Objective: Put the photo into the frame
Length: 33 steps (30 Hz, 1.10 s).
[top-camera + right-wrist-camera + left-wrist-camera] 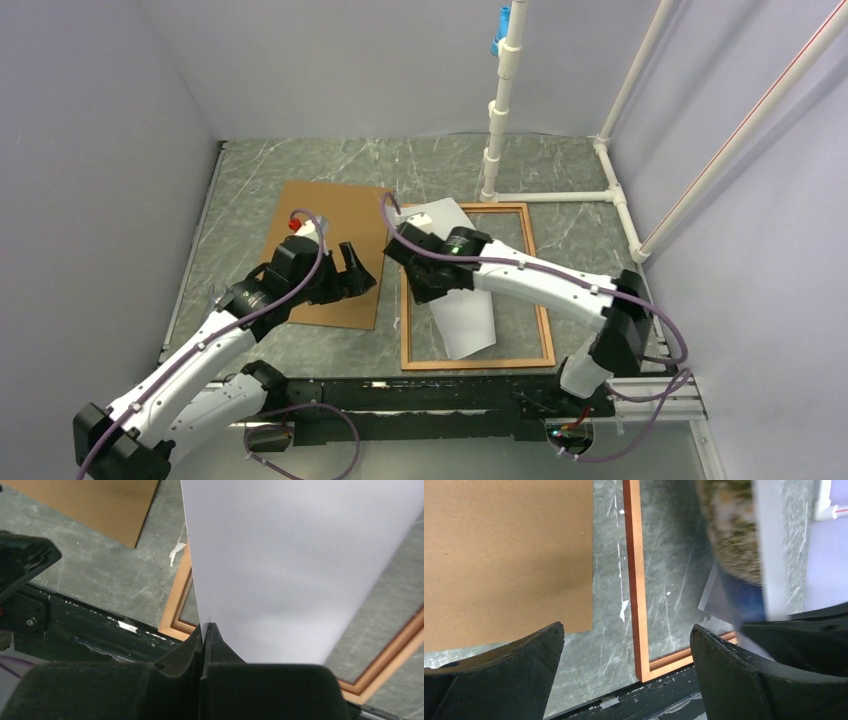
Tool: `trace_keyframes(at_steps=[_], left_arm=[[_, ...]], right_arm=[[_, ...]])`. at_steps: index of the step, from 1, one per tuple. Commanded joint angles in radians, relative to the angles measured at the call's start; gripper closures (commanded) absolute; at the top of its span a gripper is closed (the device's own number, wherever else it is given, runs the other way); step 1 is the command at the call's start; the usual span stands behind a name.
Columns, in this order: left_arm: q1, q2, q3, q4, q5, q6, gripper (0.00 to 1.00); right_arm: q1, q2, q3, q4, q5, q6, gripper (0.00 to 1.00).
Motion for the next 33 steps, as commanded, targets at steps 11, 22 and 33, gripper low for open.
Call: trace_keyframes(at_steps=[11, 22, 33], left_arm=[[-0.001, -0.139, 0.024, -0.074, -0.159, -0.059, 0.01], [-0.002, -0.035, 0.026, -0.02, -0.083, -0.059, 0.01], [-0.002, 0.003, 0.021, 0.007, -0.053, -0.048, 0.01]], right_arm=[[0.048, 0.079, 0.024, -0.01, 0.137, 0.074, 1.0], [0.062, 0.051, -0.074, -0.358, 0.382, 0.285, 1.0], [0.112, 0.154, -0.005, -0.143, 0.25, 0.191, 0.88]])
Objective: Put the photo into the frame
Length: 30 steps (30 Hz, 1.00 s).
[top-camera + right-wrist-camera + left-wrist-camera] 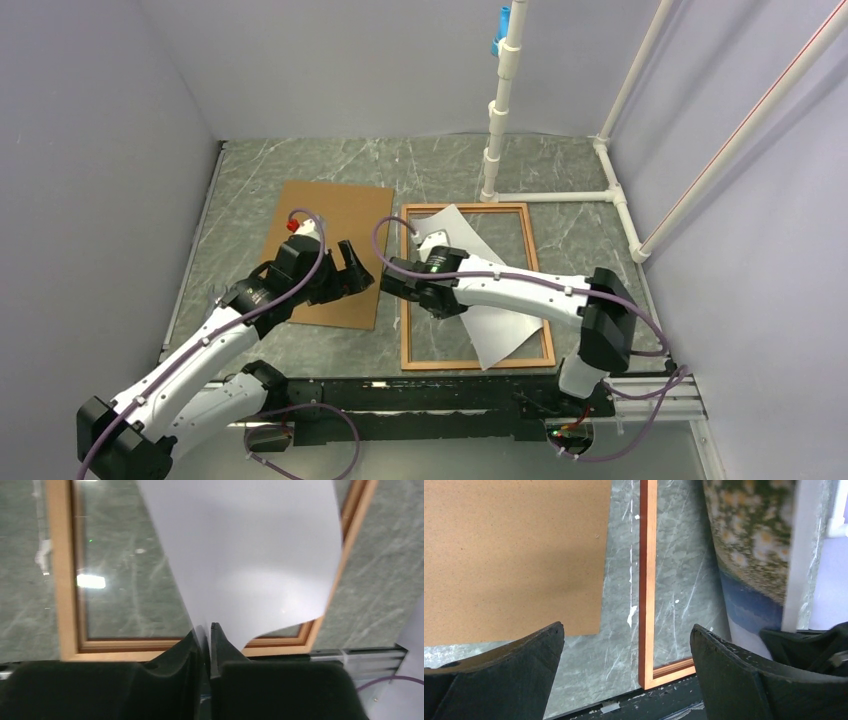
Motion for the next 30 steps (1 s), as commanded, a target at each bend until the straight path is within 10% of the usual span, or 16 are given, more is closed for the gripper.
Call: trace_keyframes(at_steps=[1, 8, 15, 22, 30], left_arm=[[-0.002, -0.005, 0.021, 0.013, 0.015, -0.001, 0.01], [0.001, -0.042, 0.015, -0.011, 0.0, -0.002, 0.01], [0.005, -0.045, 0.011, -0.038, -0.019, -0.021, 0.01], [0.074, -0.089, -0.081, 0.055, 0.077, -0.048, 0.01], [0.215, -0.125, -0.289, 0.309, 0.307, -0.067, 0.01]], right_arm=[[0.025, 0.091, 0.087, 0.13, -0.073, -0.066, 0.83], [-0.004, 0.26, 0.309, 0.104, -0.02, -0.089, 0.99], [-0.045, 0.295, 0.343, 0.249, -0.144, -0.158, 0.89], [-0.078, 0.169, 0.176, 0.506, -0.364, -0.188, 0.21], [-0.205, -0.062, -0.153, 0.721, -0.572, -0.16, 0.09]])
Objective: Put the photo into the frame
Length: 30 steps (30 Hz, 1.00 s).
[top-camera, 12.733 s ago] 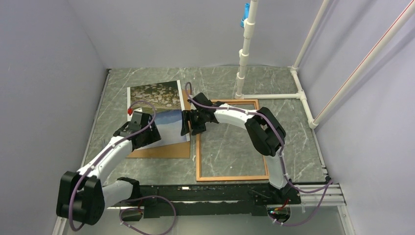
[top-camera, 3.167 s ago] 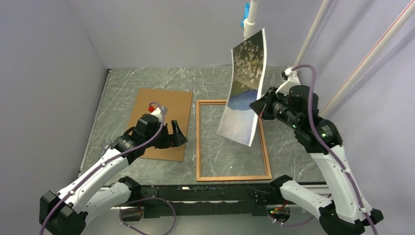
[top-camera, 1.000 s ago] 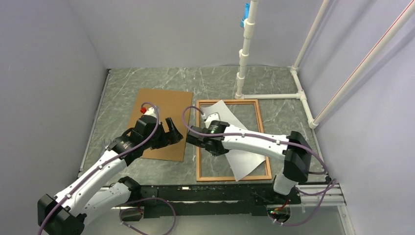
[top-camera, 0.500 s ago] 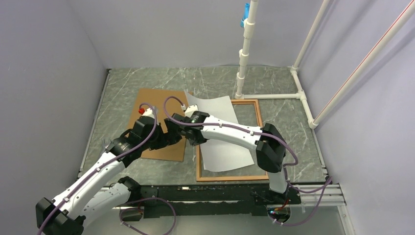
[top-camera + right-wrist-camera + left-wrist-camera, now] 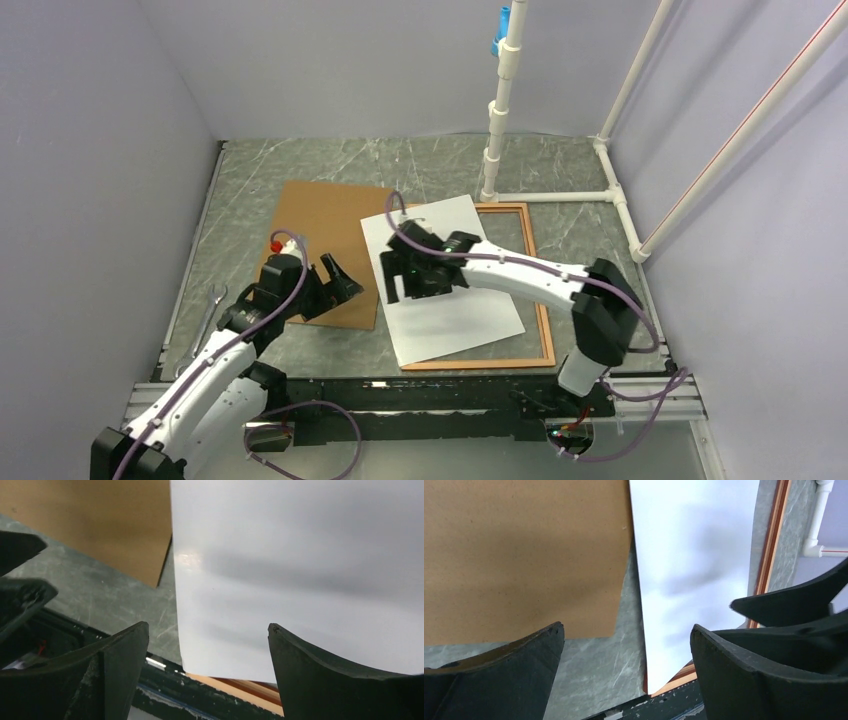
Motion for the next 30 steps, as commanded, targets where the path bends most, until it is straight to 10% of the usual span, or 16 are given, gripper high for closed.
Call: trace_keyframes(at_steps=[1, 20, 30], left_arm=[[0.052, 0.007, -0.094, 0.252, 0.187, -0.03, 0.01], [-0.057, 0.46, -0.221, 0.937, 0.354, -0.149, 0.17], [-0.115, 0.701, -0.231, 1.243, 0.367, -0.246, 0.51]], right_arm=[[-0.085, -0.165, -0.157, 0.181, -0.15, 0.019, 0.08], [-0.384, -0.555, -0.497, 0.205, -0.256, -0.014, 0.07], [-0.415, -0.593, -0.505, 0.185, -0.259, -0.027, 0.07]])
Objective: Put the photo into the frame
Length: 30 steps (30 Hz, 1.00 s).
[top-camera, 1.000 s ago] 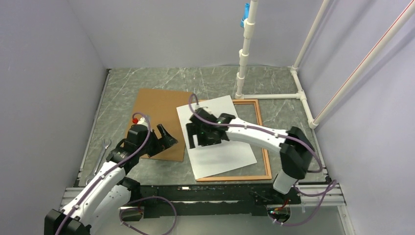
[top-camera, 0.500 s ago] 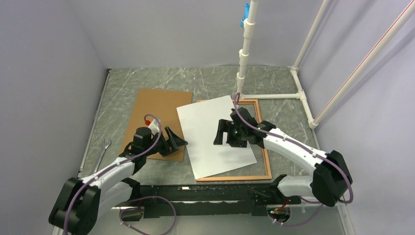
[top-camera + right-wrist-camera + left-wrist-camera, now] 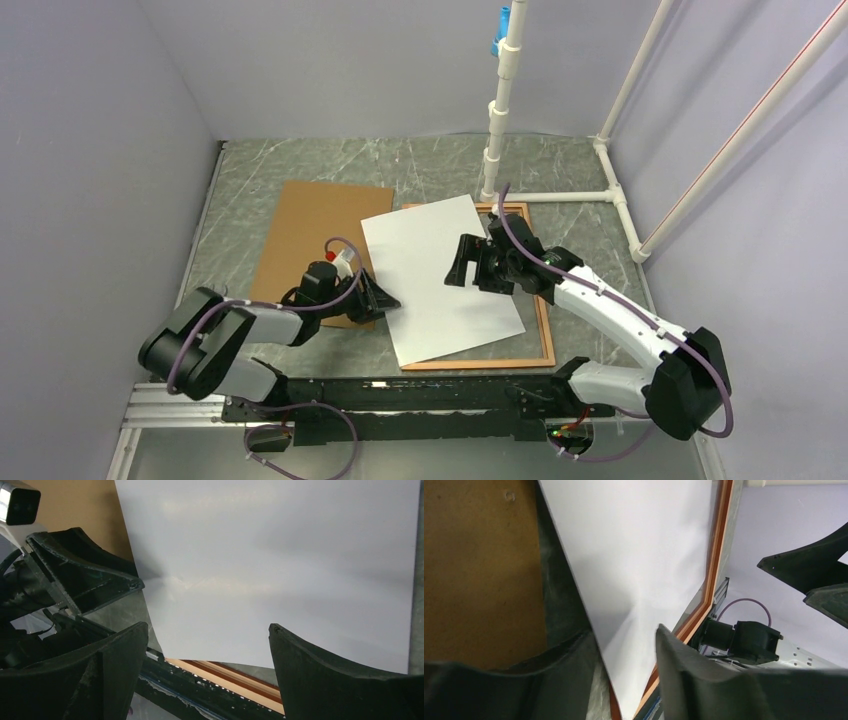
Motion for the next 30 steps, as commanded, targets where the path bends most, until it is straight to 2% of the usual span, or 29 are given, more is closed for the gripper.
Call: trace_keyframes(at_steps=[1, 6, 9, 17, 25, 30], left_arm=[[-0.008, 0.055, 0.009, 0.23, 0.021, -0.059, 0.58], [-0.009, 0.032, 0.01, 0.215, 0.011, -0.053, 0.9], [-0.01, -0.029, 0.038, 0.091, -0.006, -0.015, 1.0], [-0.011, -0.145, 0.152, -0.23, 0.027, 0.078, 1.0], [-0.029, -0.142, 0.252, -0.313, 0.157, 0.095, 1.0], [-0.074, -0.098, 0.33, -0.432, 0.123, 0.154, 1.0]], right_arm=[[-0.012, -0.039, -0.003, 0.001, -0.017, -0.016, 0.07], [-0.017, -0.048, 0.011, -0.021, -0.006, -0.025, 0.07], [-0.019, -0.057, 0.026, -0.038, 0.007, -0.033, 0.07], [-0.025, -0.078, 0.067, -0.077, 0.024, -0.048, 0.07], [-0.034, -0.092, 0.102, -0.141, 0.065, -0.066, 0.07], [-0.042, -0.099, 0.112, -0.156, 0.07, -0.075, 0.08]])
